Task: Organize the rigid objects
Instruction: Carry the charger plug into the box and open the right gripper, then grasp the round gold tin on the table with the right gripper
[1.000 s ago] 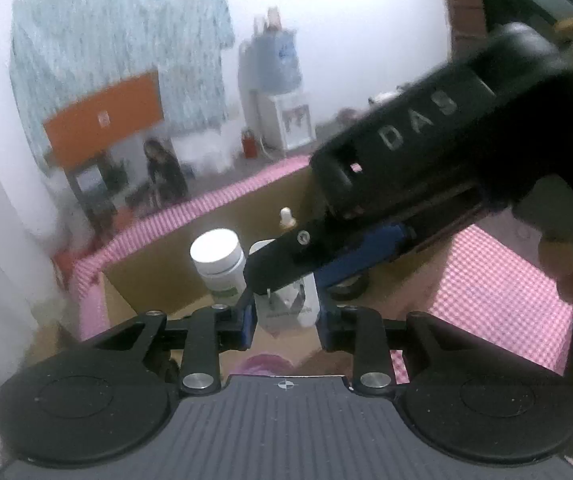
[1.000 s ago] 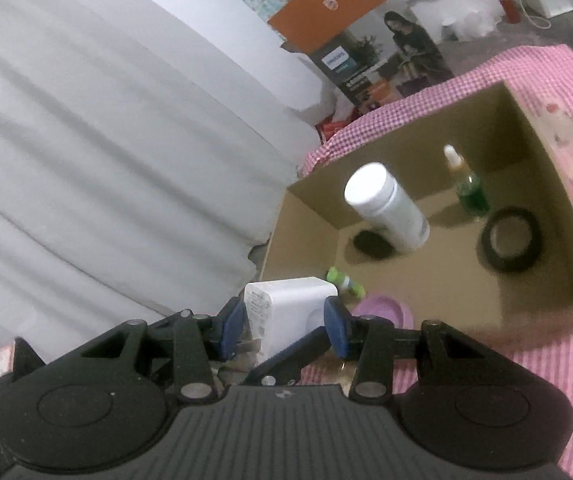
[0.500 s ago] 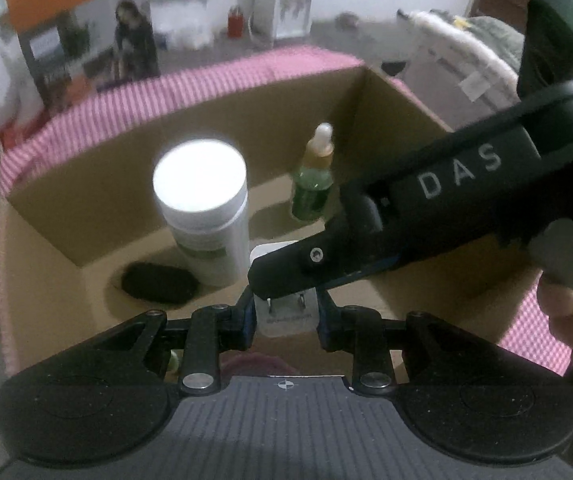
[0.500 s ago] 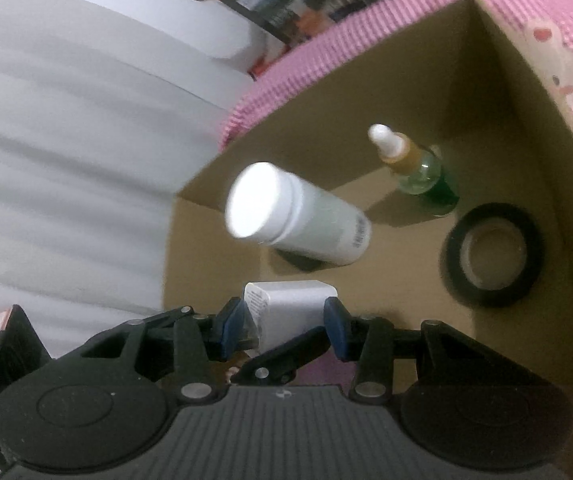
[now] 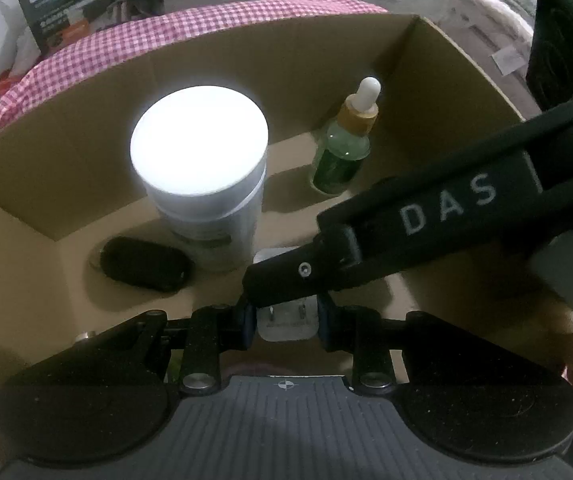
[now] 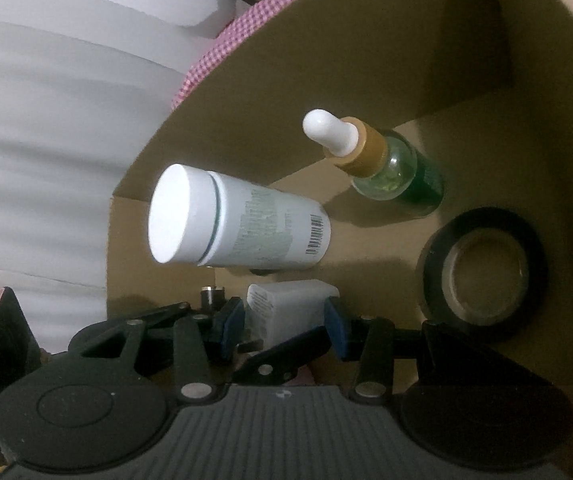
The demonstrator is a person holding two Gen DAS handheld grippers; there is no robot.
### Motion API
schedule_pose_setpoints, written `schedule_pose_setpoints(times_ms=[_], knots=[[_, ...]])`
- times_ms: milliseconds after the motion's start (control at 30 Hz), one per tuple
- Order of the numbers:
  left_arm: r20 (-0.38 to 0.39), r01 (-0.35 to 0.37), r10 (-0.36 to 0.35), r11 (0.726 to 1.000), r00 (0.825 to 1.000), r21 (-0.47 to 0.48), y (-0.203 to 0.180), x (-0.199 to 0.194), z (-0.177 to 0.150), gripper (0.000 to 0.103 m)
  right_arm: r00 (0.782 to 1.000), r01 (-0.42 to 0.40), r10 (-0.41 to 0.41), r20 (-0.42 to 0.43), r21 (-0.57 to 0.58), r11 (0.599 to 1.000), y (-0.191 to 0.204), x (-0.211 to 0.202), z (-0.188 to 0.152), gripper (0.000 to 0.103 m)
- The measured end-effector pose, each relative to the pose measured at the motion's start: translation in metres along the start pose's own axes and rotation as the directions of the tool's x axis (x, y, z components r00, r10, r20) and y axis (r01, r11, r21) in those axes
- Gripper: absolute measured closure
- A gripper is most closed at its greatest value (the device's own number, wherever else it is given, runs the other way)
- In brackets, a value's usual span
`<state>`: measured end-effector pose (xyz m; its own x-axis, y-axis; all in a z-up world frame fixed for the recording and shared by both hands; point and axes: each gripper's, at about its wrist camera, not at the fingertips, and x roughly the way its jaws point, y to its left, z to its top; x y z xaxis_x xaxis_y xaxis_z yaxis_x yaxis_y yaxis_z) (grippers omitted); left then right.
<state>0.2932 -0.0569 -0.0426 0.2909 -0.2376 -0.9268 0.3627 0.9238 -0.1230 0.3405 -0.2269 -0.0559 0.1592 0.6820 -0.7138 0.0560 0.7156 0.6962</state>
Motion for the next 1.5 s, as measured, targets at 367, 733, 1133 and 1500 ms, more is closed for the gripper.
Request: schedule_pose_setpoints(times_ms=[367, 733, 1133, 1500], knots=[[0.115, -0.029, 0.024, 0.999, 0.993, 0.041, -0.011, -0.028, -0.01, 0.041, 0.997, 0.012, -0.006, 0.082, -0.075, 0.997, 0.016, -0.014, -0.007, 0.045], [0.392, -0.113, 0.063, 0.988, 0.918, 0.106, -0.039, -0.117, -0.072, 0.003, 0.929, 0.026, 0.074, 0.362, -0.263, 0.964, 0.053, -0.109, -0.079, 0.033], [0.519, -0.063, 0.047, 0.998, 0.853, 0.013, -0.036, -0.154, -0.167, 0.0, 0.891, -0.029, 0.18, 0.417, -0.345, 0.938, 0.059, -0.145, -0.189, 0.031], [0.467, -0.066, 0.087, 0.996, 0.88, -0.061, -0.023, -0.103, -0.203, 0.0, 0.947, -0.068, 0.137, 0.292, -0.233, 0.97, 0.034, -0.078, -0.213, 0.031]])
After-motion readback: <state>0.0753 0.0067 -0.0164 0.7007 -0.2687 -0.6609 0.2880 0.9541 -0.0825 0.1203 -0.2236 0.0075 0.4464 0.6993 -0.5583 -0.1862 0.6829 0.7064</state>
